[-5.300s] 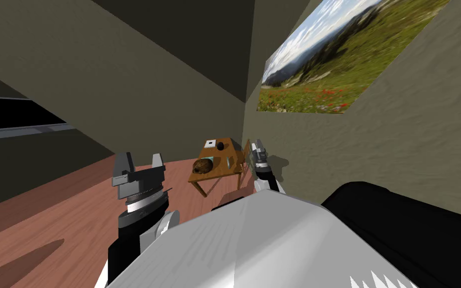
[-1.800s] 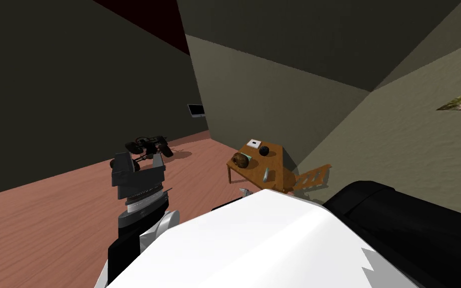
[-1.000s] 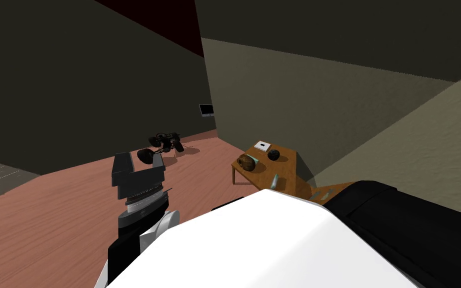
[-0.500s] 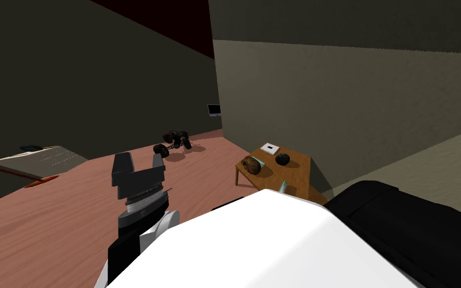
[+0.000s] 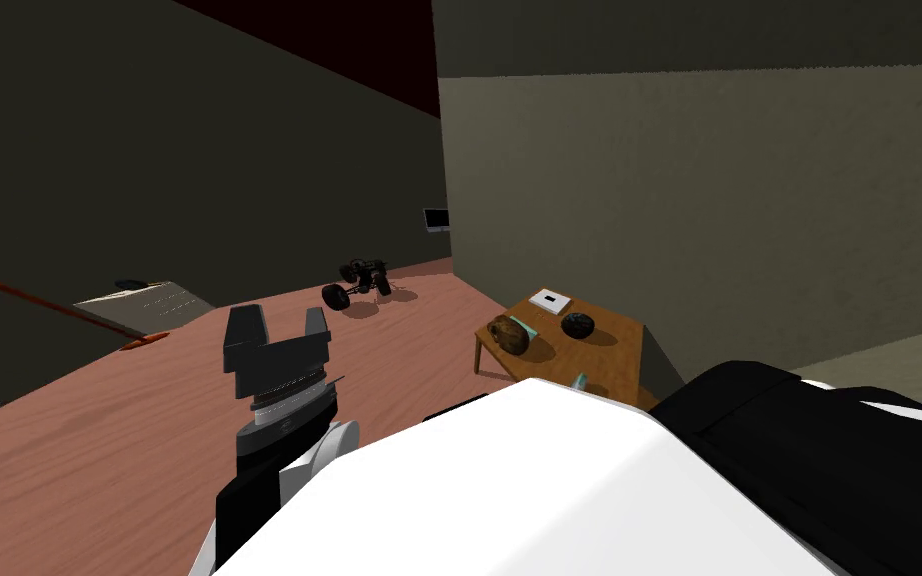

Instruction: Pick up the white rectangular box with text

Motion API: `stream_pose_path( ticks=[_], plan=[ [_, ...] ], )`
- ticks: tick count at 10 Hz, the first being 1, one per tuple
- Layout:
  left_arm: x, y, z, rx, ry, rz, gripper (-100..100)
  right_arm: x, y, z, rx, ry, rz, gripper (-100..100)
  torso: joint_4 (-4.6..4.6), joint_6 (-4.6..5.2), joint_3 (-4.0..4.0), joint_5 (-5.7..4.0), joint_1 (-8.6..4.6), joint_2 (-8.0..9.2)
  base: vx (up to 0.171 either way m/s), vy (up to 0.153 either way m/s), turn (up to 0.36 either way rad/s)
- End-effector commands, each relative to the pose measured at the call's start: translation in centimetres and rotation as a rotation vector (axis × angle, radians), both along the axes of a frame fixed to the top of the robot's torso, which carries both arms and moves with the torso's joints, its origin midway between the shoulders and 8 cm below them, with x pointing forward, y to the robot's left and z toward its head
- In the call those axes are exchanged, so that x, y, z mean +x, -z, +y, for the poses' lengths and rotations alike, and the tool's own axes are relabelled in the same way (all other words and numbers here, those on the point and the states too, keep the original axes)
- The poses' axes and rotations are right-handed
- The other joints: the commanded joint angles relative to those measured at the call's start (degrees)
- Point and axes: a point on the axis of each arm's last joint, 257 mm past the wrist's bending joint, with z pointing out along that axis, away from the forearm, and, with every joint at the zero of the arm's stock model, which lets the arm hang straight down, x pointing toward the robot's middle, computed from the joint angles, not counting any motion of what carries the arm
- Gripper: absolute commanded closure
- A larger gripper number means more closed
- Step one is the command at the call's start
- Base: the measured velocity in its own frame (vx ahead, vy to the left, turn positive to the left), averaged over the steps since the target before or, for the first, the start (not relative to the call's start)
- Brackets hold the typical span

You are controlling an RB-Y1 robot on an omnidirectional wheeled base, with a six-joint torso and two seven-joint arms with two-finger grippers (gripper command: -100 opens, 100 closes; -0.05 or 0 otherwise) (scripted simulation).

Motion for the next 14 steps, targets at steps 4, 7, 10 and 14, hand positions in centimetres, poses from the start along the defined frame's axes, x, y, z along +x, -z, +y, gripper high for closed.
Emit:
stream_pose_path(
  ticks=[4,7,10,14],
  plan=[
    [0.0,0.0,0.0,0.000,0.000,0.000,0,-3.7,0.6,-7.0,-0.157,-0.134,0.030,-100,0.00,0.06,0.01,-0.03,-0.05,0.02,0.034,-0.028,0.154],
    [0.0,0.0,0.0,0.000,0.000,0.000,0,-6.7,0.1,-12.0,-0.258,-0.234,0.067,-100,-0.01,0.06,-0.03,-0.04,-0.08,-0.05,0.043,-0.036,0.166],
    [0.0,0.0,0.0,0.000,0.000,0.000,0,-7.7,-0.4,-14.3,-0.302,-0.276,0.080,-100,0.01,0.08,0.03,-0.02,0.03,0.06,0.015,-0.015,0.064],
    [0.0,0.0,0.0,0.000,0.000,0.000,0,-10.0,-2.0,-20.0,-0.407,-0.377,0.118,-100,-0.01,0.05,-0.04,-0.03,-0.11,-0.06,0.038,-0.040,0.145]
  ],
)
